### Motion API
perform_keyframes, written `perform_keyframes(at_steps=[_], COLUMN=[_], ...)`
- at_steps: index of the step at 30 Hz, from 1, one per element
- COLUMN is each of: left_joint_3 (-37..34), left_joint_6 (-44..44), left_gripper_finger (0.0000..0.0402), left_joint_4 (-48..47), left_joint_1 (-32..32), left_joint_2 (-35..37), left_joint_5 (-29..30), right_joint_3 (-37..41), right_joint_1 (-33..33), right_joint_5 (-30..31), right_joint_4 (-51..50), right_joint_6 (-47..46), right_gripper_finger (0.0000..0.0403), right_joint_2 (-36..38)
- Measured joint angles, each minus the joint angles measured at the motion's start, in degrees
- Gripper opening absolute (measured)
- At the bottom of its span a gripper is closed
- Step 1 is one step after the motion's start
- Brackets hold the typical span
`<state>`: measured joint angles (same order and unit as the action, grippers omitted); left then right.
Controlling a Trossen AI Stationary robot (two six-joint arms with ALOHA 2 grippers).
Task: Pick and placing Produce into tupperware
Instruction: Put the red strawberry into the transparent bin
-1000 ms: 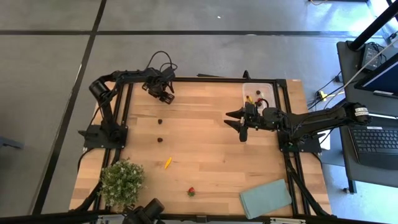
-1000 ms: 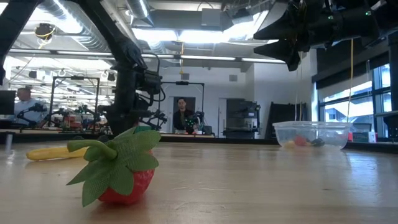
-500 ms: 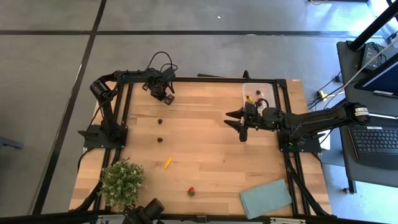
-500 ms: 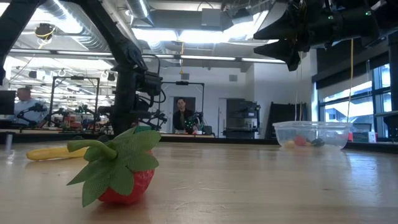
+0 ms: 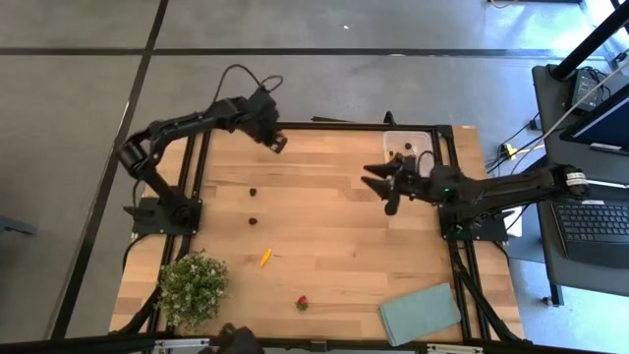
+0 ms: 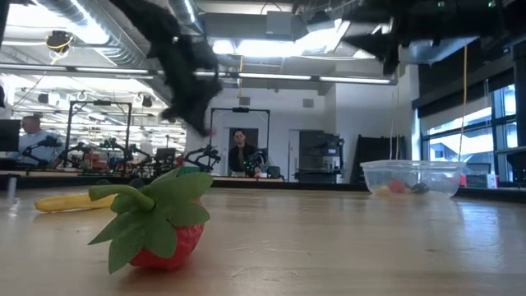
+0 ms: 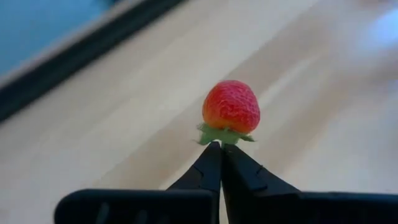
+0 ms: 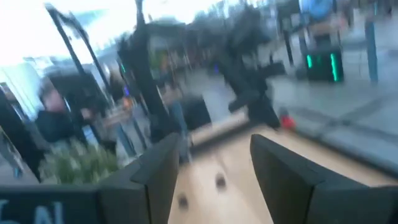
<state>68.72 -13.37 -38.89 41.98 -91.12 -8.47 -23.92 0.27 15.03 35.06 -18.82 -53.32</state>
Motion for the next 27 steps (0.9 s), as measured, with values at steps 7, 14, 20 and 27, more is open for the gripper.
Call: perform_keyframes(at_steps=[7, 14, 20, 27], left_joint_3=[8.4, 15.0, 21.9, 39.3], left_joint_6=[-4.0, -4.3, -7.5, -8.6], left_gripper_finger=[0.0, 0.0, 0.0, 0.0], left_joint_4=[17.8, 30.6, 44.8, 46.3], left_joint_1=[-7.4, -13.9, -17.2, -19.9], left_joint_2=[-1.1, -11.7, -23.8, -38.3], left_joint_5=[-8.6, -7.6, -12.9, -15.6], right_joint_3=[0.0, -5.4, -12.1, -16.2], right_joint_1=[0.0, 0.2, 1.3, 1.5], right_joint_5=[0.0, -0.1, -0.1, -0.1], right_joint_4=[8.8, 9.2, -0.7, -10.8], right_joint_6=[9.1, 18.2, 22.9, 23.4], right_gripper_finger=[0.0201, 0.0201, 0.0201, 0.0201], right_joint_2=[4.6, 5.6, 5.5, 5.6])
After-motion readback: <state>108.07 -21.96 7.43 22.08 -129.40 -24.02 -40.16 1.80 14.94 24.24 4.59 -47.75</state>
